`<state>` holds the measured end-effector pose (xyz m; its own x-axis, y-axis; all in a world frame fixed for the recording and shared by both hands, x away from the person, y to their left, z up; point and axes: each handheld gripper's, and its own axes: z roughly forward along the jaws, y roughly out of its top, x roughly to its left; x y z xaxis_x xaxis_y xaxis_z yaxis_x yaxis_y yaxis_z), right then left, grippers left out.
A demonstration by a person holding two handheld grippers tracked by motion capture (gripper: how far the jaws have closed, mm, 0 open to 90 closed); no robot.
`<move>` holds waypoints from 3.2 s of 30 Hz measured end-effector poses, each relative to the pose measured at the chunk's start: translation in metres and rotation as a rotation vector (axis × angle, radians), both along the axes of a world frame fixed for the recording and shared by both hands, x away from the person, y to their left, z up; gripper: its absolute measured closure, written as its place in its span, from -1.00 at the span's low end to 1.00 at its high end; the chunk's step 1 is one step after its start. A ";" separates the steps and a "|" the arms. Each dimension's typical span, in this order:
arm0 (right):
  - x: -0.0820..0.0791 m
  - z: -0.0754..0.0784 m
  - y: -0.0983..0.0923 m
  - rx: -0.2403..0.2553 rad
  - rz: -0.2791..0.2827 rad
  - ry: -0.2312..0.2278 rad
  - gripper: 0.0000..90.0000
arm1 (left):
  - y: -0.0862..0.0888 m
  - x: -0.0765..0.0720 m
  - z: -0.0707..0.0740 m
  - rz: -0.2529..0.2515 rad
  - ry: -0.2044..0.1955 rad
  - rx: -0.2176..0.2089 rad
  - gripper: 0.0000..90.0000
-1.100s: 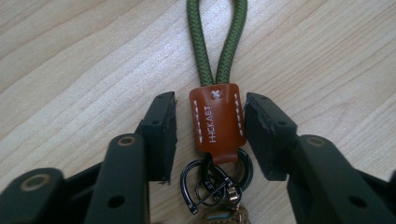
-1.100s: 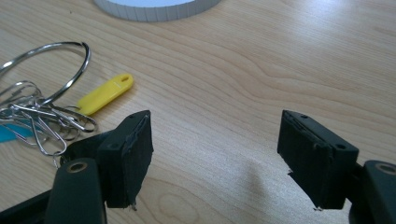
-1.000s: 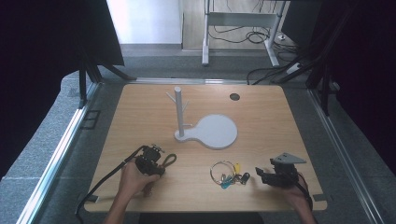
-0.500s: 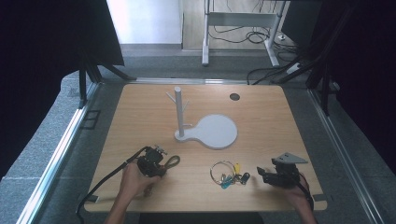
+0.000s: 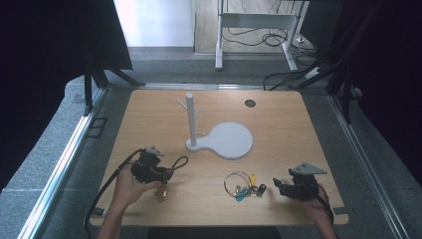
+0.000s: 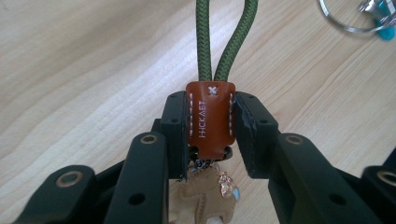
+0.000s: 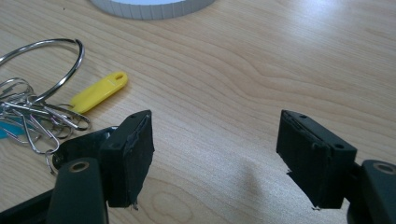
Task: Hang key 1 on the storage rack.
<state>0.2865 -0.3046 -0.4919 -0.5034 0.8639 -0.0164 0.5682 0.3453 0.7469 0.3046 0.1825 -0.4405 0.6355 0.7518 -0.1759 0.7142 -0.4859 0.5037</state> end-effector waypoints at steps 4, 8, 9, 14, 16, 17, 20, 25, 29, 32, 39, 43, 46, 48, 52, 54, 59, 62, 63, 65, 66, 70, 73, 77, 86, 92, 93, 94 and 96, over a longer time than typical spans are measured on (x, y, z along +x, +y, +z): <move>0.000 0.000 -0.001 0.001 -0.003 0.000 -0.39 | 0.006 -0.001 0.006 0.008 -0.013 -0.036 0.49; 0.000 0.000 -0.002 0.007 -0.005 0.001 -0.38 | 0.009 -0.001 0.012 0.004 -0.019 -0.059 0.49; 0.000 0.000 -0.002 0.007 -0.005 0.001 -0.38 | 0.010 0.000 0.013 0.004 -0.022 -0.065 0.49; 0.001 -0.002 -0.002 0.005 -0.004 0.005 -0.38 | 0.012 0.001 0.019 0.006 -0.029 -0.082 0.49; 0.001 -0.002 -0.002 0.006 -0.002 0.004 -0.38 | 0.013 0.002 0.022 0.001 -0.028 -0.074 0.49; 0.001 -0.002 -0.002 0.006 -0.002 0.003 -0.38 | 0.014 0.002 0.024 0.003 -0.031 -0.076 0.49; 0.001 -0.002 -0.003 0.006 -0.004 0.002 -0.38 | 0.016 0.002 0.028 0.006 -0.036 -0.084 0.49; 0.001 -0.002 -0.003 0.007 0.000 0.001 -0.38 | 0.019 0.003 0.033 -0.004 -0.038 -0.102 0.49; 0.002 -0.004 -0.002 0.004 0.000 0.008 -0.38 | 0.021 0.006 0.035 -0.015 -0.023 -0.107 0.49; 0.002 -0.005 -0.002 -0.003 0.002 0.010 -0.38 | 0.023 0.008 0.035 -0.011 -0.016 -0.111 0.49; 0.002 -0.004 -0.004 -0.001 -0.004 0.010 -0.38 | 0.027 0.013 0.041 -0.009 -0.016 -0.111 0.49; 0.002 -0.004 -0.004 -0.002 -0.005 0.010 -0.38 | 0.028 0.017 0.048 -0.025 -0.018 -0.093 0.49; 0.002 -0.004 -0.004 -0.004 -0.005 0.009 -0.38 | 0.029 0.020 0.055 -0.040 -0.021 -0.093 0.49; 0.002 -0.004 -0.004 -0.004 -0.004 0.009 -0.38 | 0.029 0.020 0.056 -0.040 -0.022 -0.095 0.49; 0.002 -0.003 -0.007 0.000 -0.014 0.007 -0.38 | 0.032 0.024 0.062 -0.048 -0.016 -0.095 0.49; 0.002 -0.003 -0.008 -0.001 -0.013 0.008 -0.38 | 0.033 0.026 0.063 -0.045 -0.017 -0.090 0.49; 0.002 -0.004 -0.007 -0.005 -0.010 0.010 -0.38 | 0.036 0.030 0.065 -0.036 -0.021 -0.091 0.49; 0.002 -0.004 -0.007 -0.007 -0.011 0.011 -0.38 | 0.036 0.032 0.066 -0.037 -0.023 -0.086 0.49; 0.002 -0.004 -0.007 -0.010 -0.011 0.010 -0.38 | 0.037 0.033 0.067 -0.033 -0.024 -0.086 0.49; 0.002 -0.005 -0.006 -0.010 -0.013 0.012 -0.38 | 0.038 0.034 0.070 -0.034 -0.026 -0.089 0.49; 0.002 -0.005 -0.006 -0.010 -0.012 0.013 -0.38 | 0.039 0.035 0.071 -0.026 -0.029 -0.099 0.49; 0.003 -0.005 -0.005 -0.014 -0.008 0.013 -0.38 | 0.042 0.039 0.080 -0.034 -0.034 -0.110 0.49; 0.003 -0.005 -0.006 -0.015 -0.010 0.015 -0.38 | 0.043 0.041 0.084 -0.032 -0.038 -0.117 0.49; 0.003 -0.005 -0.005 -0.019 -0.014 0.015 -0.38 | 0.044 0.043 0.087 -0.029 -0.039 -0.117 0.49; 0.002 -0.004 -0.004 -0.027 -0.012 0.008 -0.37 | 0.046 0.052 0.093 -0.015 -0.044 -0.112 0.49; 0.002 -0.003 -0.004 -0.028 -0.009 0.003 -0.37 | 0.045 0.056 0.098 -0.016 -0.049 -0.110 0.49; 0.002 -0.004 -0.004 -0.029 -0.009 0.003 -0.36 | 0.044 0.056 0.099 -0.016 -0.050 -0.113 0.49; 0.002 -0.004 -0.004 -0.032 -0.007 0.007 -0.36 | 0.044 0.057 0.099 -0.020 -0.051 -0.109 0.49; 0.002 -0.004 -0.004 -0.031 -0.007 0.012 -0.36 | 0.043 0.058 0.100 -0.020 -0.049 -0.110 0.49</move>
